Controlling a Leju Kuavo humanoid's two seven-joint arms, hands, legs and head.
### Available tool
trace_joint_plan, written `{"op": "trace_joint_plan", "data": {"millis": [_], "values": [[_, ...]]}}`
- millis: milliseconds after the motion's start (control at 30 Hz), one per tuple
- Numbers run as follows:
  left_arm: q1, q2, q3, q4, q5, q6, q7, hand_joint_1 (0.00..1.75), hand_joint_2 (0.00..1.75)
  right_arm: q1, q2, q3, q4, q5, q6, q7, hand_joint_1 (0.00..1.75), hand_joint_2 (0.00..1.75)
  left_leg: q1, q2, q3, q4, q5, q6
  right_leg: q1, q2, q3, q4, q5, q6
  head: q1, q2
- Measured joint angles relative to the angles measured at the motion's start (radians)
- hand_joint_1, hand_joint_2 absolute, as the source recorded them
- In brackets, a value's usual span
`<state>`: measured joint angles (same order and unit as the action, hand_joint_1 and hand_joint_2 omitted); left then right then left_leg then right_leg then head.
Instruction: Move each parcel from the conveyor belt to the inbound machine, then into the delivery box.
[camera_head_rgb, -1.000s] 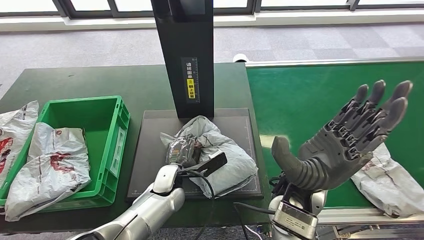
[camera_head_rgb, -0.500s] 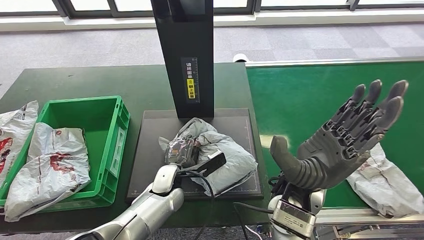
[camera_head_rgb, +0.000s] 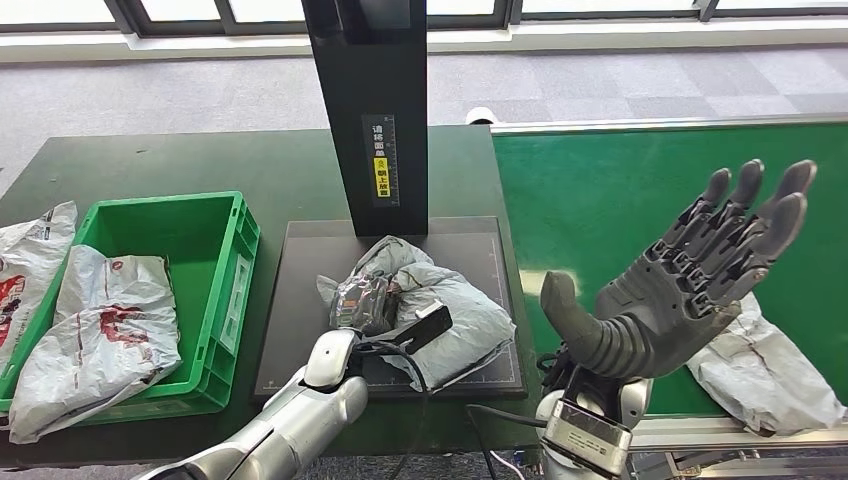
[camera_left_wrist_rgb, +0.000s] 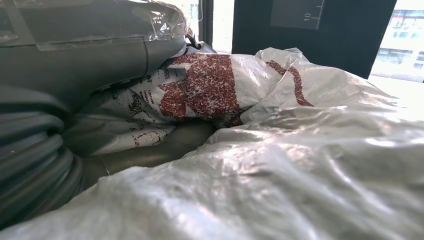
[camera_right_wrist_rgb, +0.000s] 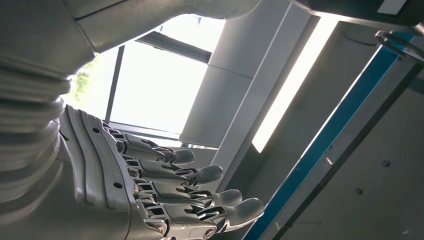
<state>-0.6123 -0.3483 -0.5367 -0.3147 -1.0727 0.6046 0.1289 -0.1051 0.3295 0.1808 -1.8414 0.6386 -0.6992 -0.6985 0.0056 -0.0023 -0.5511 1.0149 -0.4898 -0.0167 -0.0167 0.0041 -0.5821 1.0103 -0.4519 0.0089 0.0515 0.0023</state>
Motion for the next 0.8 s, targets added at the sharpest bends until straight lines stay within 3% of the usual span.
{"op": "trace_joint_plan", "data": {"millis": [800], "values": [[0.000,0.000,0.000,0.000,0.000,0.000,0.000,1.75,1.75,0.000,0.000,0.000,0.000,0.000,0.000,0.000,0.00,1.75,0.000,0.000,0.000,0.000,0.000,0.000,0.000,0.000,0.000,0.000,0.000,0.000,0.000,0.000]]}}
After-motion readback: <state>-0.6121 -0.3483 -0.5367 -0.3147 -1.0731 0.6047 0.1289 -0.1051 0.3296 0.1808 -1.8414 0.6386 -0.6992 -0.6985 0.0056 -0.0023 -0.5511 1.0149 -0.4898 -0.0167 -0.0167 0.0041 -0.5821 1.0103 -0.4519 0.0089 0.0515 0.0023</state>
